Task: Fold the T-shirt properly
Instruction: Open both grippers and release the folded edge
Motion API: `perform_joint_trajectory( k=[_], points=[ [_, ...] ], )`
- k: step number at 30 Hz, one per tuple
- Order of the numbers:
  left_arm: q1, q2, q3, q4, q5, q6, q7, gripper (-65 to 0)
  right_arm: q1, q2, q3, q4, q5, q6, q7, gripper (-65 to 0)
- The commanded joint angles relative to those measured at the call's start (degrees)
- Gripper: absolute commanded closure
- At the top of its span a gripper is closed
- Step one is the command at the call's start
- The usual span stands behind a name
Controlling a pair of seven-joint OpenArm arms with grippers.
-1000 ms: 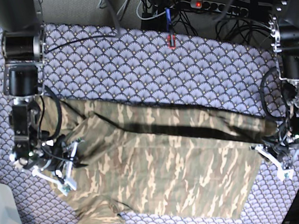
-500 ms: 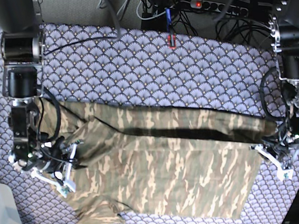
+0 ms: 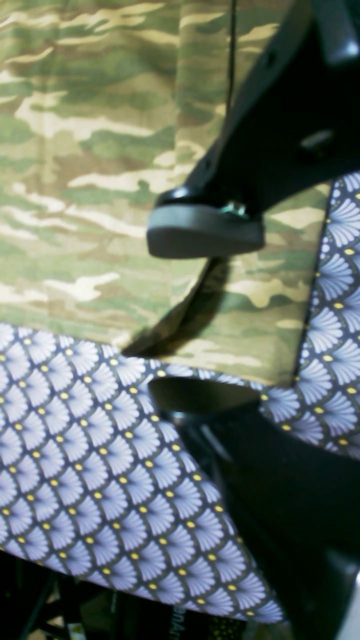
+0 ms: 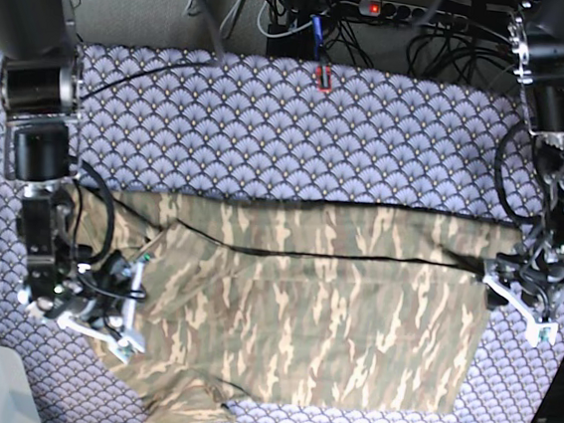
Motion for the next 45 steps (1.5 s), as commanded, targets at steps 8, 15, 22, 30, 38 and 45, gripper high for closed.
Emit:
perform_joint_trajectory(
  k=[8,15,22,30,38,45],
  points=[
    [6.3,-0.7,-3.1,1.0,-0.6,0.0,-1.4,-37.5,-4.7,3.7,10.6,7.6,0.1,0.0,-1.8,-21.1],
    [7.4,1.2,-9.6,0.6,0.1,-6.5,-1.5,-37.6,-12.7,3.4,14.0,16.4,0.1,0.0,-3.8,-21.1],
    [6.9,1.6,-11.4,-1.7,-0.2,-7.1,-2.0,-37.6,-17.3,3.3,14.1,22.7,0.1,0.0,-3.8,-21.1],
    [7.0,2.9,-11.7,-6.9,0.1,-7.1,-6.9,-37.5,-18.7,3.6,14.1,23.0,0.0,0.0,-3.8,-21.1],
    [6.9,3.2,-11.7,-10.3,0.1,-7.0,-10.2,-37.4,-18.8,3.7,14.1,23.0,0.0,0.0,-3.8,-21.1],
    [6.9,3.2,-11.8,-10.5,-0.1,-7.0,-10.3,-37.4,-18.6,3.6,14.1,23.0,0.0,0.0,-3.8,-21.1]
  ],
)
